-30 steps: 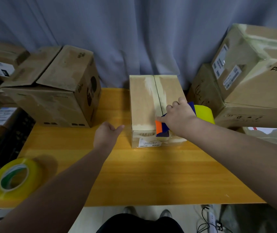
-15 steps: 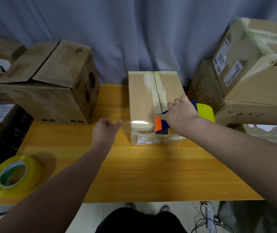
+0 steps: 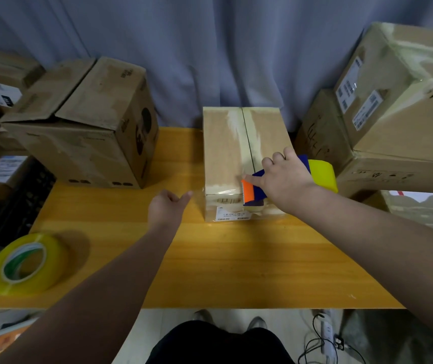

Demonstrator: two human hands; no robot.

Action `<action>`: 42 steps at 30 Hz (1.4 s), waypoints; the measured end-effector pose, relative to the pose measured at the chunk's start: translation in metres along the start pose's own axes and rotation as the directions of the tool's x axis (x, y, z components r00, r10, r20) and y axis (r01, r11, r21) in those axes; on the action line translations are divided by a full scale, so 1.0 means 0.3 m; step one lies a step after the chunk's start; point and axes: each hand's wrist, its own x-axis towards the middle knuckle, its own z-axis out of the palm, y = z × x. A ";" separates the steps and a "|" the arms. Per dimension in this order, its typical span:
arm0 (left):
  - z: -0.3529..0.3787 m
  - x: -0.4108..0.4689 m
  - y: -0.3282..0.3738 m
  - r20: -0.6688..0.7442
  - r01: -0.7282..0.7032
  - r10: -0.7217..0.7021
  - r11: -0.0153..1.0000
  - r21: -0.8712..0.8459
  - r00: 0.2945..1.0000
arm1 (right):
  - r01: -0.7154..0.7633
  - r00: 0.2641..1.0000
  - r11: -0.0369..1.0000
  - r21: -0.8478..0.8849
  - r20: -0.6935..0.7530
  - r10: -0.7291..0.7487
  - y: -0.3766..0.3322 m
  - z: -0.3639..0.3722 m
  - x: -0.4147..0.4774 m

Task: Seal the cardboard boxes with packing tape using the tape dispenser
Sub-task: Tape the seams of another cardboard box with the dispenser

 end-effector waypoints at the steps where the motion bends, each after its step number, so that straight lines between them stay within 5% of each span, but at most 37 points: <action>1: 0.001 0.003 0.004 -0.006 0.005 -0.005 1.000 -0.011 1.000 | -0.001 1.000 1.000 0.002 0.002 0.001 0.000 -0.001 0.000; 16: -0.026 -0.006 0.019 -0.053 -0.128 0.126 0.991 -0.038 0.991 | -0.011 1.000 1.000 0.018 0.009 0.011 -0.003 0.000 0.005; 26: 0.065 0.052 -0.016 0.105 0.147 -0.145 0.989 -0.016 0.984 | -0.013 1.000 1.000 0.022 0.015 0.013 -0.007 0.002 0.003; 32: 0.125 0.064 -0.004 0.373 0.497 -0.423 0.858 -0.128 0.826 | -0.016 1.000 1.000 0.014 0.014 0.016 -0.014 -0.002 0.003; 42: 0.154 0.054 -0.016 0.403 0.562 -0.474 0.817 -0.131 0.783 | -0.017 1.000 1.000 0.022 0.024 0.017 -0.018 -0.009 -0.001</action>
